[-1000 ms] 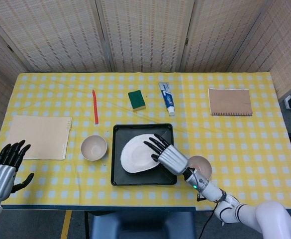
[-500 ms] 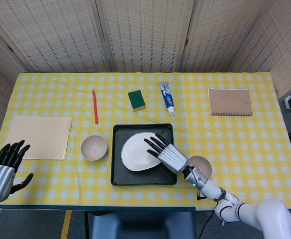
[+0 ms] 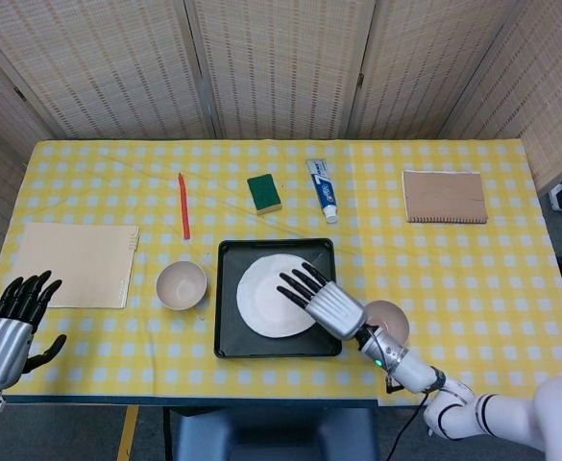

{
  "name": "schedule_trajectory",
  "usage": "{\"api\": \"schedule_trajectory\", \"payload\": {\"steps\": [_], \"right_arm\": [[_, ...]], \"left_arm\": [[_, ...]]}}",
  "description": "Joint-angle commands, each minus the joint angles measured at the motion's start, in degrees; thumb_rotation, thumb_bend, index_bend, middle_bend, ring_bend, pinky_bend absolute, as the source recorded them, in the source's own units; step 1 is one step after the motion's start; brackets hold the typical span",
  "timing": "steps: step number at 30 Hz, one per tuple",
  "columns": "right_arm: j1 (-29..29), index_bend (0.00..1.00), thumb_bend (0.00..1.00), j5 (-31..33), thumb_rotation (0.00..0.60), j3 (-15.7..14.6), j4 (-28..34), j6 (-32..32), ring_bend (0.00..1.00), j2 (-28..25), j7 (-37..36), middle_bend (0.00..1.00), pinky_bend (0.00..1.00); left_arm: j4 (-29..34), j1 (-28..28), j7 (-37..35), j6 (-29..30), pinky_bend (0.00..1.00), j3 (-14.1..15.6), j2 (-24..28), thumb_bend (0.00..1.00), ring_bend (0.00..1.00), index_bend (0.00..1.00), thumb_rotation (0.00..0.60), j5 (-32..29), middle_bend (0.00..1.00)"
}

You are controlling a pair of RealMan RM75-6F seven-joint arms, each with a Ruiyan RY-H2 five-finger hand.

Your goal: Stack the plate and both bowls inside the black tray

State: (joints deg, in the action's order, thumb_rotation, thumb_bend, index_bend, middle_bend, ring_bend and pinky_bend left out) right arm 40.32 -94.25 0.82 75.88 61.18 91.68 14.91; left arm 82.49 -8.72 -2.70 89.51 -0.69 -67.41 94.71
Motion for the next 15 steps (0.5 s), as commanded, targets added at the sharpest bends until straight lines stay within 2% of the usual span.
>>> {"api": "schedule_trajectory", "payload": {"steps": [1, 8, 12, 15], "right_arm": [[0.54, 0.0, 0.25, 2.65, 0.6, 1.73, 3.86, -2.02, 0.0, -2.7, 0.27, 0.0, 0.0], [1.23, 0.0, 0.23, 4.69, 0.6, 2.89, 10.47, -4.03, 0.0, -8.02, -5.03, 0.0, 0.0], [0.87, 0.0, 0.23, 4.66, 0.6, 2.55, 12.69, -3.91, 0.0, -10.5, -5.92, 0.0, 0.0], [-1.02, 0.0, 0.23, 2.39, 0.6, 1.1, 14.31, -0.61, 0.0, -13.37, -7.58, 0.0, 0.0]], "left_arm": [[0.05, 0.06, 0.05, 0.21, 0.0, 0.06, -0.01, 0.33, 0.0, 0.0, 0.6, 0.2, 0.02], [-0.06, 0.09, 0.36, 0.36, 0.0, 0.18, -0.29, 0.32, 0.0, 0.0, 0.6, 0.53, 0.02], [-0.12, -0.04, 0.65, -0.02, 0.0, 0.13, -0.47, 0.32, 0.0, 0.0, 0.6, 0.32, 0.02], [-0.1, -0.06, 1.01, -0.07, 0.0, 0.14, -0.61, 0.32, 0.0, 0.0, 0.6, 0.31, 0.02]]}}
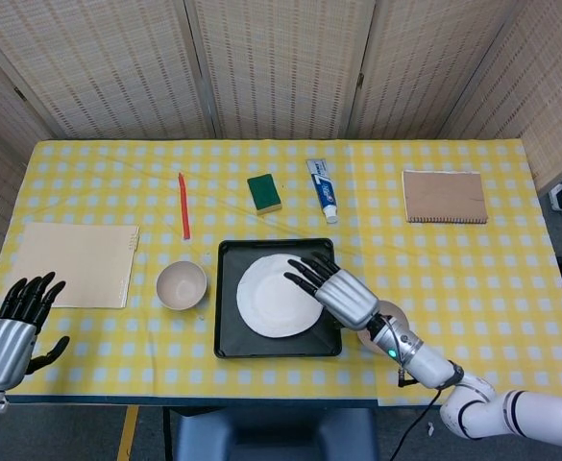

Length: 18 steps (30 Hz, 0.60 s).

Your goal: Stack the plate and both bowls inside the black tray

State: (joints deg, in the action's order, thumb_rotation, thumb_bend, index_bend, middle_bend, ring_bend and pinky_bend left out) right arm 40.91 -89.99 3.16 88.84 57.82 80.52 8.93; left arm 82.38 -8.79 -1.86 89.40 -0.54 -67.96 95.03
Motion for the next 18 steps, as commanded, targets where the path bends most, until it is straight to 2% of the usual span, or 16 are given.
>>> {"api": "schedule_trajectory", "payload": {"steps": [1, 4, 6, 7, 9, 11, 18], "right_arm": [[-2.34, 0.0, 0.23, -2.69, 0.6, -1.91, 1.43, 3.86, 0.0, -2.92, -2.24, 0.0, 0.0], [-4.98, 0.0, 0.23, -5.91, 0.6, -4.94, 0.95, 7.58, 0.0, -5.2, -5.77, 0.0, 0.0], [-7.04, 0.07, 0.23, -8.63, 0.6, -7.55, -0.34, 10.54, 0.0, -6.85, -8.71, 0.0, 0.0], [-7.99, 0.13, 0.23, -9.8, 0.6, -8.48, -1.23, 12.11, 0.0, -7.5, -9.42, 0.0, 0.0], [-10.11, 0.26, 0.23, -11.72, 0.6, -9.69, -3.56, 15.99, 0.0, -8.07, -10.52, 0.0, 0.0], [-12.36, 0.34, 0.23, -13.13, 0.6, -10.97, -6.11, 19.36, 0.0, -8.42, -11.68, 0.0, 0.0], [-18.12, 0.51, 0.23, -15.49, 0.6, -13.77, -13.35, 25.9, 0.0, -7.38, -13.88, 0.0, 0.0]], "left_arm": [[0.02, 0.03, 0.23, 0.08, 0.0, 0.0, -0.08, 0.32, 0.0, 0.0, 0.6, 0.02, 0.02], [0.06, 0.06, 0.35, 0.19, 0.0, -0.02, -0.1, 0.32, 0.0, 0.0, 0.6, 0.04, 0.02], [0.04, 0.04, 0.47, 0.14, 0.0, -0.04, -0.16, 0.32, 0.0, 0.0, 0.6, 0.01, 0.02], [-0.01, 0.01, 0.57, 0.09, 0.0, -0.04, -0.18, 0.32, 0.0, 0.0, 0.6, 0.03, 0.02], [-0.14, -0.08, 0.82, -0.01, 0.0, -0.05, -0.2, 0.32, 0.0, 0.0, 0.6, 0.09, 0.02], [-0.25, -0.17, 1.02, -0.2, 0.0, -0.17, -0.35, 0.32, 0.0, 0.0, 0.6, -0.12, 0.02], [0.05, -0.37, 3.03, -1.16, 0.0, -0.32, -0.99, 0.34, 0.0, 0.0, 0.6, -0.94, 0.01]]}}
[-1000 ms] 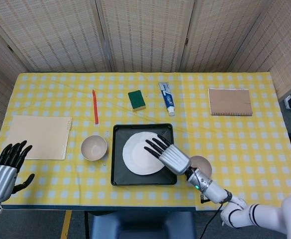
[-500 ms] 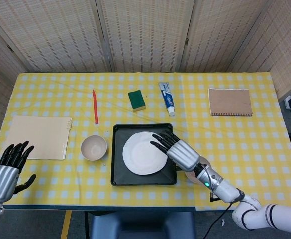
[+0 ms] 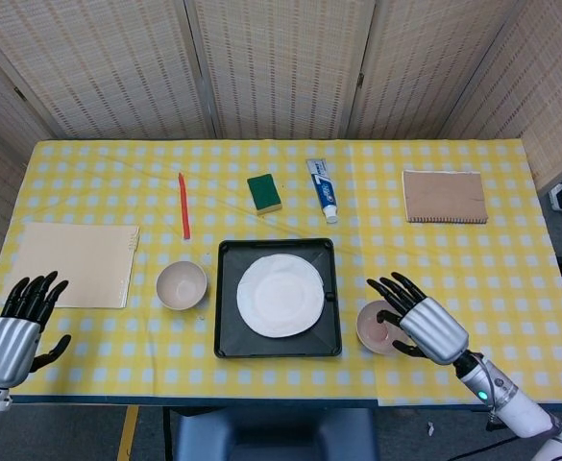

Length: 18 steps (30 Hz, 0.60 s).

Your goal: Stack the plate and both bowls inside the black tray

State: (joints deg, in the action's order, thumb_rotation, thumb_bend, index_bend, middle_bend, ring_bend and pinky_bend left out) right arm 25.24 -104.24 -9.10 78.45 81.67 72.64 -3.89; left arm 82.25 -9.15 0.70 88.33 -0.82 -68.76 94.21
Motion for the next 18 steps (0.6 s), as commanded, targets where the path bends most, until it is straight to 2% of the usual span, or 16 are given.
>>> {"api": "schedule_trajectory", "payload": {"steps": [1, 9, 18], "right_arm": [[-3.26, 0.52, 0.23, -1.31, 0.6, -1.79, -4.14, 2.69, 0.0, 0.89, -1.54, 0.0, 0.0], [-5.58, 0.57, 0.23, -0.64, 0.6, -3.05, -9.43, 1.74, 0.0, 2.59, -5.81, 0.0, 0.0], [-4.45, 0.59, 0.23, -0.1, 0.6, -1.85, -14.31, -1.97, 0.0, 6.53, -7.89, 0.0, 0.0]], "left_arm": [[0.3, 0.03, 0.63, -0.01, 0.0, -0.03, -0.27, 0.34, 0.0, 0.0, 0.6, -0.12, 0.01], [0.31, -0.12, 1.68, -0.61, 0.0, 0.17, -0.71, 0.35, 0.0, 0.0, 0.6, -0.14, 0.01], [0.57, -0.14, 0.96, -0.72, 0.0, 0.24, -0.41, 0.35, 0.0, 0.0, 0.6, -0.26, 0.01]]}}
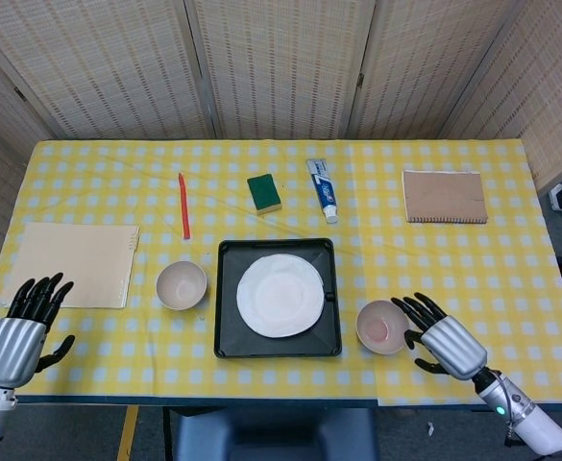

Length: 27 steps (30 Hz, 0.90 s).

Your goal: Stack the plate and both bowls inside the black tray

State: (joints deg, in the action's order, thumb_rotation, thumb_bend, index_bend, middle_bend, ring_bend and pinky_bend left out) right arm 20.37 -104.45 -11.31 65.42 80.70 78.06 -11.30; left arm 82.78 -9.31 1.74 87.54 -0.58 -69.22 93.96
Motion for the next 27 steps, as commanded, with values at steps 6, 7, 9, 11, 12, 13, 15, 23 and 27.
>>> {"api": "schedule_trajectory", "payload": {"steps": [6, 7, 9, 11, 12, 13, 15, 23, 27], "right_arm": [[1.48, 0.6, 0.29, 0.17, 0.6, 1.02, -4.0, -2.74, 0.0, 3.45, -1.7, 0.0, 0.0], [1.74, 0.6, 0.3, 0.22, 0.6, 1.11, -4.29, -3.15, 0.0, 3.72, -2.04, 0.0, 0.0], [2.18, 0.6, 0.33, 0.27, 0.6, 1.36, -4.85, -3.67, 0.0, 4.26, -2.27, 0.0, 0.0], [2.51, 0.61, 0.36, 0.29, 0.6, 1.47, -5.35, -4.24, 0.0, 4.76, -2.3, 0.0, 0.0], [2.74, 0.61, 0.37, 0.26, 0.6, 1.49, -5.68, -4.59, 0.0, 5.11, -2.36, 0.0, 0.0], [2.9, 0.61, 0.38, 0.25, 0.6, 1.49, -5.95, -4.89, 0.0, 5.37, -2.37, 0.0, 0.0], [3.18, 0.61, 0.39, 0.21, 0.6, 1.46, -6.46, -5.47, 0.0, 5.85, -2.35, 0.0, 0.0], [3.97, 0.65, 0.43, -0.34, 0.6, 1.43, -7.19, -5.7, 0.0, 6.86, -1.94, 0.0, 0.0], [3.88, 0.66, 0.44, -0.57, 0.6, 1.75, -6.85, -4.18, 0.0, 6.69, -1.79, 0.0, 0.0]], "left_arm": [[0.27, 0.13, -0.23, 0.19, 0.0, 0.1, 0.28, 0.4, 0.0, 0.0, 0.6, 0.06, 0.01], [0.35, 0.15, -0.31, 0.23, 0.0, 0.09, 0.32, 0.43, 0.0, 0.0, 0.6, 0.04, 0.01], [0.4, 0.18, -0.4, 0.29, 0.0, 0.06, 0.4, 0.51, 0.0, 0.0, 0.6, 0.0, 0.01], [0.46, 0.19, -0.6, 0.28, 0.0, 0.07, 0.49, 0.53, 0.0, 0.0, 0.6, -0.01, 0.01], [0.51, 0.18, -0.79, 0.22, 0.0, 0.1, 0.57, 0.53, 0.0, 0.0, 0.6, -0.03, 0.01], [0.55, 0.18, -0.91, 0.21, 0.0, 0.11, 0.62, 0.54, 0.0, 0.0, 0.6, -0.03, 0.01], [0.62, 0.2, -1.09, 0.28, 0.0, 0.12, 0.7, 0.55, 0.0, 0.0, 0.6, 0.02, 0.01], [0.47, 0.35, -1.32, 0.95, 0.0, -0.09, 0.73, 0.57, 0.0, 0.0, 0.6, 0.12, 0.01], [0.25, 0.27, -1.39, 0.9, 0.0, -0.03, 0.51, 0.59, 0.0, 0.0, 0.6, 0.32, 0.01]]}}
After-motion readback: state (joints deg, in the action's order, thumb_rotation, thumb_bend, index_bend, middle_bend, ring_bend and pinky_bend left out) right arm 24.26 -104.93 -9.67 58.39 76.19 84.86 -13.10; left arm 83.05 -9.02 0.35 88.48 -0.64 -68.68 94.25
